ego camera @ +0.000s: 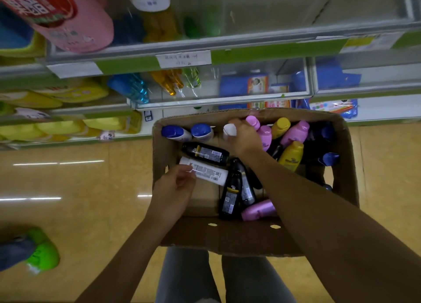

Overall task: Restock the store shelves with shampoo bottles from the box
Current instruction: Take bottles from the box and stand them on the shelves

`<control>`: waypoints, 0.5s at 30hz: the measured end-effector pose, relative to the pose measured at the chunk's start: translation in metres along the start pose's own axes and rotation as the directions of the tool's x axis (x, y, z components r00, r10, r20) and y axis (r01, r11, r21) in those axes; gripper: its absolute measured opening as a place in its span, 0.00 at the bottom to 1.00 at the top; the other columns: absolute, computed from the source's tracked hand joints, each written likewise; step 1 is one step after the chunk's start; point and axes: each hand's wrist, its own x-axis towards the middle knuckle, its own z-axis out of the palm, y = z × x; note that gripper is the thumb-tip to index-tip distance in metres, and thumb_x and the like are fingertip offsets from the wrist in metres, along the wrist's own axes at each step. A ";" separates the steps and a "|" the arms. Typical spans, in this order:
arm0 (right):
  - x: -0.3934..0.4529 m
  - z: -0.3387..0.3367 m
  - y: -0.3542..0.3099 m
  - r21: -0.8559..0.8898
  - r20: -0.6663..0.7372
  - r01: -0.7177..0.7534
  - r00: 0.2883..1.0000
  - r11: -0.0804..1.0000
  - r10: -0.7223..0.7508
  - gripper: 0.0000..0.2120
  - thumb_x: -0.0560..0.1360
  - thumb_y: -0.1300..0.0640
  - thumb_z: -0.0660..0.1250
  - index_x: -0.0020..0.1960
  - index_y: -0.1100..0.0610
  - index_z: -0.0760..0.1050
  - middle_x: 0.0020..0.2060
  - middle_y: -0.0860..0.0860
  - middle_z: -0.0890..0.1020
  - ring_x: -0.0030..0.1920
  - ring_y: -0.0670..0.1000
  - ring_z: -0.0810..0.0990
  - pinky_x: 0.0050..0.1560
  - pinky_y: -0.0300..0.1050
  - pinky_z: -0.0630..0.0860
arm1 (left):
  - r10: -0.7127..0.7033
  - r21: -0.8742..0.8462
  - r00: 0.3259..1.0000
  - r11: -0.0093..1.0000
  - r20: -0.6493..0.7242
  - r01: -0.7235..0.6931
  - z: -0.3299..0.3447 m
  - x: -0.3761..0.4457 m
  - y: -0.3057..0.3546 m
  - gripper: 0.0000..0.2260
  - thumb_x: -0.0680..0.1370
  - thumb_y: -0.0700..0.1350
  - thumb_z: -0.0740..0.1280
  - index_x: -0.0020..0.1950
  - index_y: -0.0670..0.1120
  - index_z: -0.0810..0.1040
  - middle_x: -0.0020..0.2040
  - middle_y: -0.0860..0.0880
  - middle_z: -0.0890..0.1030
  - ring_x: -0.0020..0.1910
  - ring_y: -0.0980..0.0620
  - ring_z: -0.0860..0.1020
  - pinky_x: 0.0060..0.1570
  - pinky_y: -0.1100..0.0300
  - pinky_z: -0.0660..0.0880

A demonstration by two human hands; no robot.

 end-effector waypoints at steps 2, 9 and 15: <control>-0.005 -0.005 0.002 0.059 -0.012 -0.004 1.000 0.998 0.005 0.11 0.75 0.54 0.65 0.56 0.57 0.77 0.52 0.55 0.82 0.53 0.59 0.80 0.52 0.48 0.77 | -0.010 -0.007 1.000 1.000 0.009 0.010 0.001 -0.004 -0.003 0.10 0.79 0.43 0.64 0.60 0.50 0.77 0.51 0.56 0.78 0.44 0.69 0.72 0.41 0.82 0.65; -0.045 -0.057 0.002 0.378 -0.030 -0.047 0.998 0.925 0.064 0.13 0.71 0.53 0.74 0.54 0.57 0.80 0.45 0.58 0.84 0.41 0.59 0.84 0.45 0.55 0.81 | -0.014 -0.083 0.999 0.996 0.033 0.016 -0.002 -0.015 0.006 0.11 0.79 0.44 0.63 0.61 0.50 0.76 0.50 0.60 0.77 0.45 0.69 0.72 0.39 0.78 0.65; -0.105 -0.139 -0.021 0.606 -0.007 0.000 1.000 0.795 0.006 0.10 0.73 0.59 0.73 0.50 0.64 0.81 0.36 0.63 0.83 0.20 0.49 0.77 0.20 0.40 0.74 | 0.090 -0.197 0.995 0.977 0.048 -0.079 -0.016 -0.021 0.024 0.15 0.77 0.46 0.68 0.63 0.49 0.75 0.54 0.57 0.78 0.52 0.65 0.75 0.45 0.77 0.68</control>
